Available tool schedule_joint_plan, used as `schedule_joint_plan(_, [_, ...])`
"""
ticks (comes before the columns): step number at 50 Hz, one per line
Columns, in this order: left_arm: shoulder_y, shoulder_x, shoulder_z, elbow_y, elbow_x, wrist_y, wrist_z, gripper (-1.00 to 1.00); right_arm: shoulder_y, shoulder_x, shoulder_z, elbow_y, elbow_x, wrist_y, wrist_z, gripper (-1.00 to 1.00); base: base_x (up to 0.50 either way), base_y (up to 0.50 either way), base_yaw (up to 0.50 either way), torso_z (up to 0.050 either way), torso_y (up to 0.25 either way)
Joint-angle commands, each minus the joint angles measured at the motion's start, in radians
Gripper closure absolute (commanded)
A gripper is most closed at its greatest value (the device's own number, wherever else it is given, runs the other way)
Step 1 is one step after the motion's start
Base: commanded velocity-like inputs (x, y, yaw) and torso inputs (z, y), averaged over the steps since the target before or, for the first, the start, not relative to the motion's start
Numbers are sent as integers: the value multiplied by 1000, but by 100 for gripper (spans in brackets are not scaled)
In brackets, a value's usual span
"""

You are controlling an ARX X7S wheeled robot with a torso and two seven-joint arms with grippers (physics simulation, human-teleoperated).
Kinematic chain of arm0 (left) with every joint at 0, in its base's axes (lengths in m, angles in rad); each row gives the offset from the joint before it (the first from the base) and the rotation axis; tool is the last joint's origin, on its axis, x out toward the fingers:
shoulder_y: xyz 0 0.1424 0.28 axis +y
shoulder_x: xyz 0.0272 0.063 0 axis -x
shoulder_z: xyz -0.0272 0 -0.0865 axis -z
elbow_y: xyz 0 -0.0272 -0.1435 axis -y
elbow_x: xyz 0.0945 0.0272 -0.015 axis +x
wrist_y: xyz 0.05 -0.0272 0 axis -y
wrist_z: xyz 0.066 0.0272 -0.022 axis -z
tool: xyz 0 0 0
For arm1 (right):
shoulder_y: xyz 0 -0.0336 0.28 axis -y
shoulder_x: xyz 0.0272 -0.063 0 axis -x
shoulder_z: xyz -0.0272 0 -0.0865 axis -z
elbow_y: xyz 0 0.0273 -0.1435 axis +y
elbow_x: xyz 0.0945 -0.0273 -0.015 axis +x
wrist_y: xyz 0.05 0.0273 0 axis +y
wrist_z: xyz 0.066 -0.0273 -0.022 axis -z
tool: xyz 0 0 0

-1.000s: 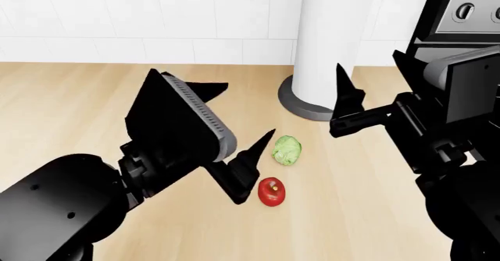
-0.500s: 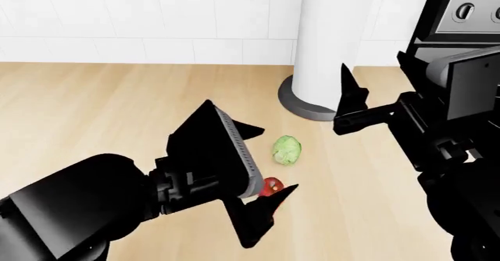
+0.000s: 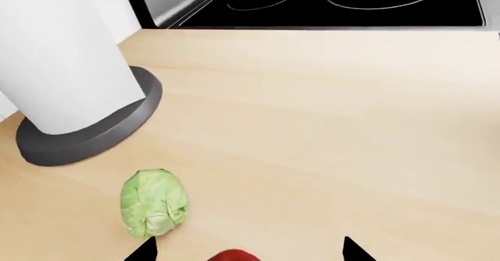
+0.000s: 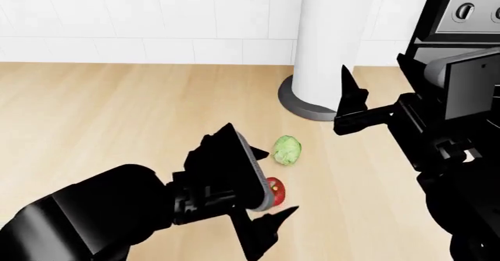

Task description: Pick the brussel sprout, cherry from the counter and place them in the cabinet. Then close the cabinet.

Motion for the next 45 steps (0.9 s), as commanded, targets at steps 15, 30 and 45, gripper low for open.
schedule_joint_plan(15, [33, -22, 52, -96, 44, 68, -7, -100, -10, 2, -15, 25, -7, -26, 9, -100, 0, 0, 0, 0, 0])
schedule_joint_plan(30, [42, 2, 55, -212, 66, 130, -6, -100, -26, -7, -27, 58, -18, -65, 10, -100, 0, 0, 0, 0, 0])
schedule_joint_plan(45, [89, 11, 49, -221, 48, 180, 5, -100, -29, -6, -32, 63, -17, -74, 15, -100, 0, 0, 0, 0, 0])
